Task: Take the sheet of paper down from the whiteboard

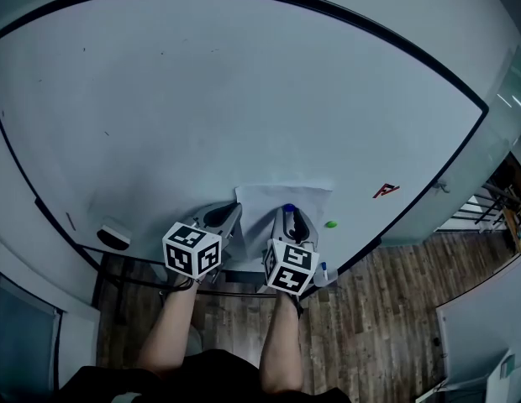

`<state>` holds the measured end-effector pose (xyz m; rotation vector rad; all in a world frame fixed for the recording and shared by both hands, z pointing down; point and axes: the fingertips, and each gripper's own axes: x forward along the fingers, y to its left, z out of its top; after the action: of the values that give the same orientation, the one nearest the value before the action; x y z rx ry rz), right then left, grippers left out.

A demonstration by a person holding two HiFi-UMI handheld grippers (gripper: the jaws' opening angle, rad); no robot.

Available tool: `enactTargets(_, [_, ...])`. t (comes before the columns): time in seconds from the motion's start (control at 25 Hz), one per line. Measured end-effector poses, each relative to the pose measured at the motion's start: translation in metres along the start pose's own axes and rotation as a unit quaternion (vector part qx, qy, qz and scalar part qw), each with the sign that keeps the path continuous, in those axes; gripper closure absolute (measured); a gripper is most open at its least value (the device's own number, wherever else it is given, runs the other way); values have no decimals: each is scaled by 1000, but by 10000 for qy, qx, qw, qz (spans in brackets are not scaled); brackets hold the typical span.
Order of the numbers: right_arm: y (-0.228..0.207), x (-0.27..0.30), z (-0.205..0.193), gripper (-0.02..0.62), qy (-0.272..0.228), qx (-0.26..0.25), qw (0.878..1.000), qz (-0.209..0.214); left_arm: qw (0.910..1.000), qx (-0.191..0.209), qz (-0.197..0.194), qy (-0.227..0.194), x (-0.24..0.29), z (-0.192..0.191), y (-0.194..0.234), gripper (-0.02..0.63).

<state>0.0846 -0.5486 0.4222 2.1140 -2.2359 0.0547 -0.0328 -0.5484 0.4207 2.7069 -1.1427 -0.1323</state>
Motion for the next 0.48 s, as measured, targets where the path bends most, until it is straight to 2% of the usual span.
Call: enactTargets(0.48, [0,1,4,460,-63,111,9999,50,9999,112,57,87,1,-1,2,586])
